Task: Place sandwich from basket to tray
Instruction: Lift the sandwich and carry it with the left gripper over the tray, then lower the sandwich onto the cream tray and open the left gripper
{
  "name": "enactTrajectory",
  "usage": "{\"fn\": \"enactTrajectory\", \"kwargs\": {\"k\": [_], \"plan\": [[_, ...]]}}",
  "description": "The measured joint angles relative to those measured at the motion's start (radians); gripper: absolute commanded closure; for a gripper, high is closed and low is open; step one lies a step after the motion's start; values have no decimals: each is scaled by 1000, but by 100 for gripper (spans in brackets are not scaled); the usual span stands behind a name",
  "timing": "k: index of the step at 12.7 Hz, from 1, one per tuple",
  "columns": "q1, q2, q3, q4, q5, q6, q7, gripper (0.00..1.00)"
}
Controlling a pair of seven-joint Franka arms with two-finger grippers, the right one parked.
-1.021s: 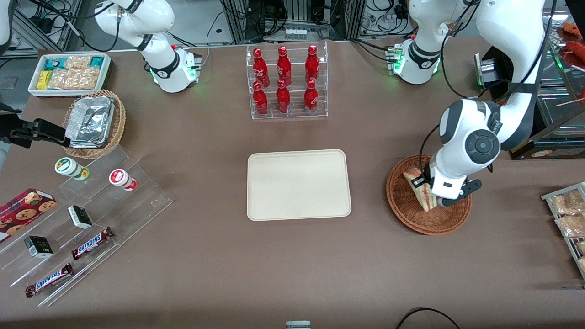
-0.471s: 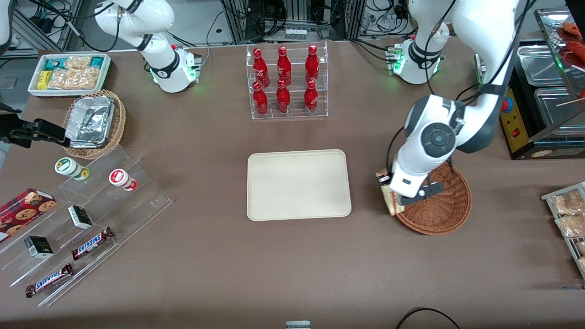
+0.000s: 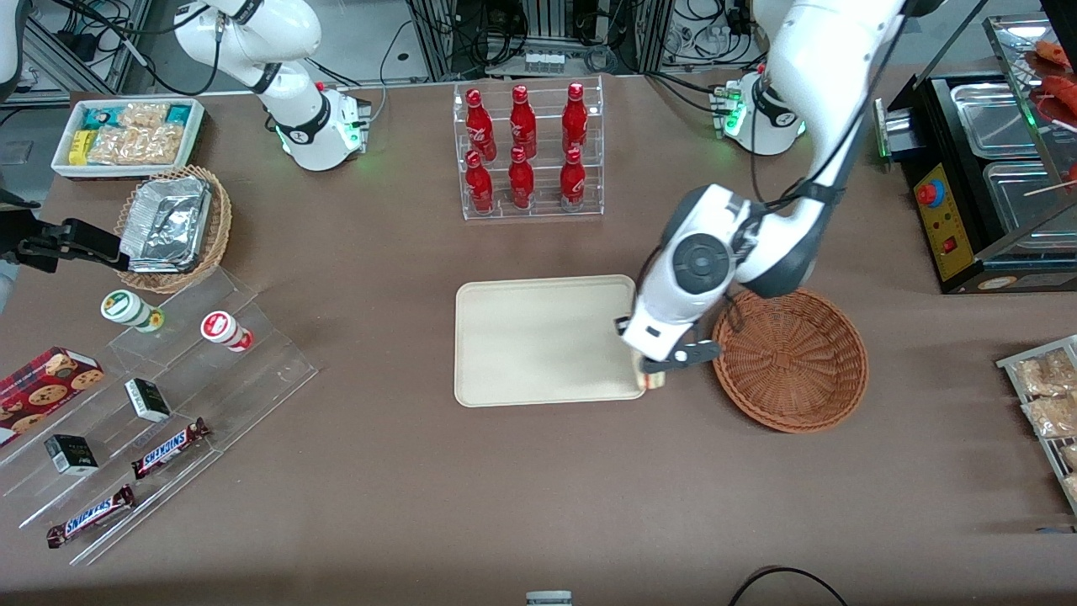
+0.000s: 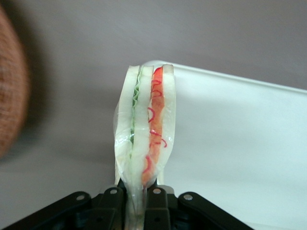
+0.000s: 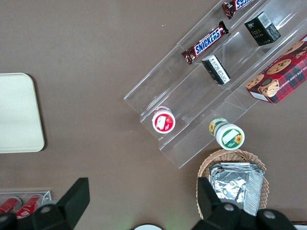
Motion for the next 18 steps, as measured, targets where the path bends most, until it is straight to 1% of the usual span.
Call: {"fn": "enactTrajectory", "kwargs": {"k": [3,7,10,13,18], "plan": [[-88,108,0,106,0,2,-79,100],[-166,195,1,212,0,18,-154,100],[-187,218,1,248,0,18,-176,100],[-200,220,1,253,0,31,-214,100],[-204,237,2,253,0,34,-227,100]]}}
